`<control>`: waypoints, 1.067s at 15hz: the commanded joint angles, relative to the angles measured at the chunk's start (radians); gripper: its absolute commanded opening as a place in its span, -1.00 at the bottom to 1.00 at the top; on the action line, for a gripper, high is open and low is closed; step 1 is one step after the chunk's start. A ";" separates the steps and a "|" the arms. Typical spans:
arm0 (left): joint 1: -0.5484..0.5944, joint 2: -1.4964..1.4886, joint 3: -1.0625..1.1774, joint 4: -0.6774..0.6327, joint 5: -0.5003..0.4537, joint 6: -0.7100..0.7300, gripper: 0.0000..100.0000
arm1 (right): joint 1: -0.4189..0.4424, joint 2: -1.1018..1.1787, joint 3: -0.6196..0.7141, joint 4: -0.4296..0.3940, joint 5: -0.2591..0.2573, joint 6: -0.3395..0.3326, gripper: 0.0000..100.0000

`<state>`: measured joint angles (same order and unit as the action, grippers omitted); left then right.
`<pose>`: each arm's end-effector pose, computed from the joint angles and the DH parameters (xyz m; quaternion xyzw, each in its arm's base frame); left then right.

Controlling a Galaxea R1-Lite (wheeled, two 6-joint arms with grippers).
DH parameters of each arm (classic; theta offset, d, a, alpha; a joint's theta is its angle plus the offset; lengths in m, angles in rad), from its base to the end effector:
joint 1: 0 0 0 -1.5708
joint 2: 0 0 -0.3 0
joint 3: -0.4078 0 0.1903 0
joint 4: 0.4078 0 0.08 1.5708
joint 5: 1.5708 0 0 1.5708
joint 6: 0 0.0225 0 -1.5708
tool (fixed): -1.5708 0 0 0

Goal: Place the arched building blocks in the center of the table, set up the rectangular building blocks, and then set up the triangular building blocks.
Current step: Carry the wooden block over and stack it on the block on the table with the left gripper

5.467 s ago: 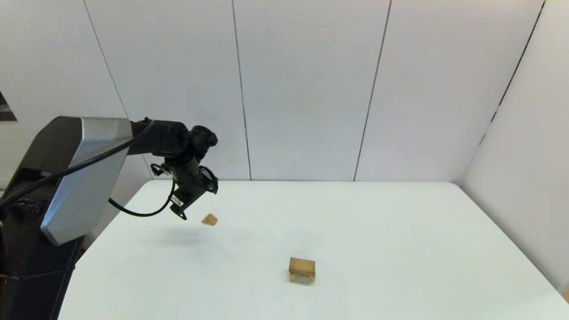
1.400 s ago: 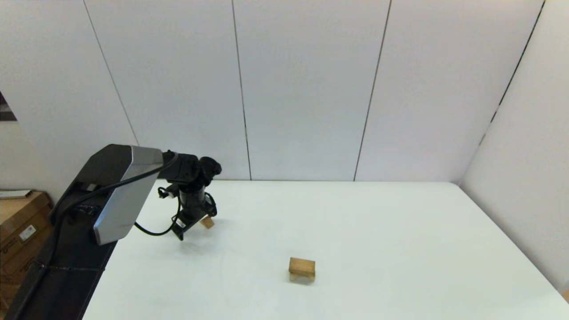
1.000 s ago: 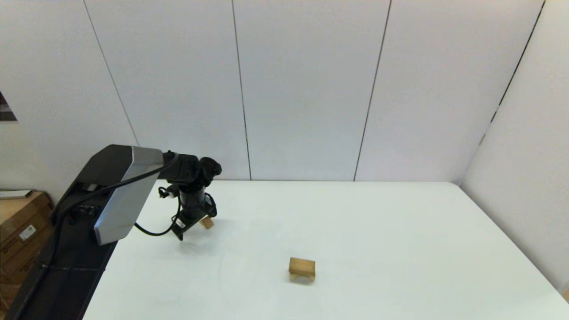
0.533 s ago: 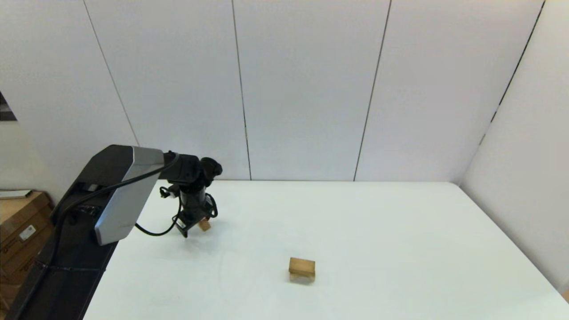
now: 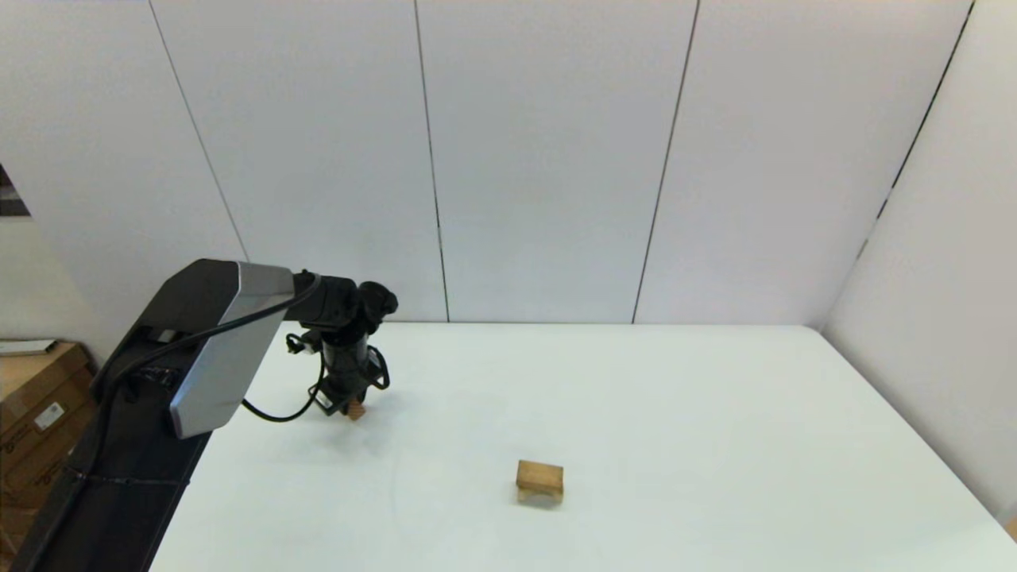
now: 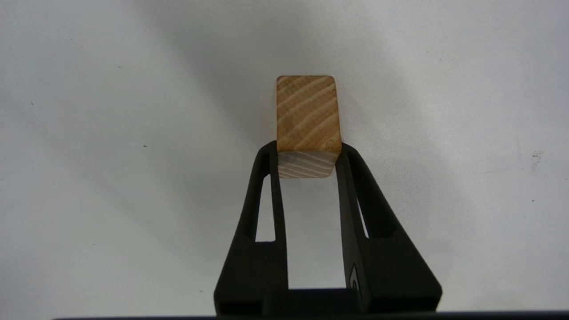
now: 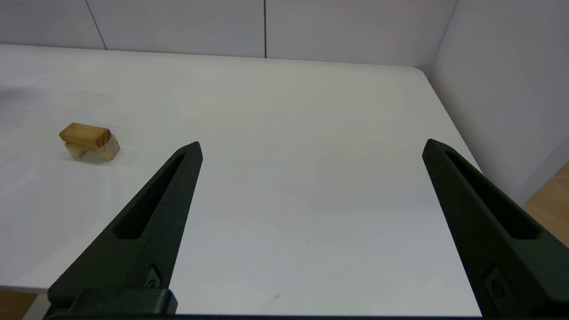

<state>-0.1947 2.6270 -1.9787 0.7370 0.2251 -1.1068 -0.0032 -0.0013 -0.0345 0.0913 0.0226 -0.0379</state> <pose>0.4570 -0.0850 0.0021 -0.2912 0.5252 0.3382 0.7246 -0.0258 0.0006 0.0756 -0.0186 0.0276 0.0102 0.9994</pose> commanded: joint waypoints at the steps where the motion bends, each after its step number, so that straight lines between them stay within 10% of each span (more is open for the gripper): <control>1: -0.008 -0.027 0.000 0.005 0.000 -0.007 -1.00 | 0.000 0.000 -0.001 0.001 0.000 0.000 1.00; 8: -0.233 -0.400 0.001 0.055 -0.036 0.140 -1.00 | 0.000 0.000 -0.001 0.001 0.000 0.000 1.00; 13: -0.407 -0.458 0.001 0.048 -0.059 0.636 -1.00 | 0.000 0.001 -0.001 0.001 0.000 0.000 1.00; 16: -0.414 -0.489 0.009 0.081 -0.276 0.953 -1.00 | 0.000 0.000 0.001 -0.001 0.000 0.000 1.00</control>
<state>-0.5955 2.1794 -1.9768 0.7909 0.0909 -0.4147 -0.0032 -0.0013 -0.0345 0.0917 0.0226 -0.0379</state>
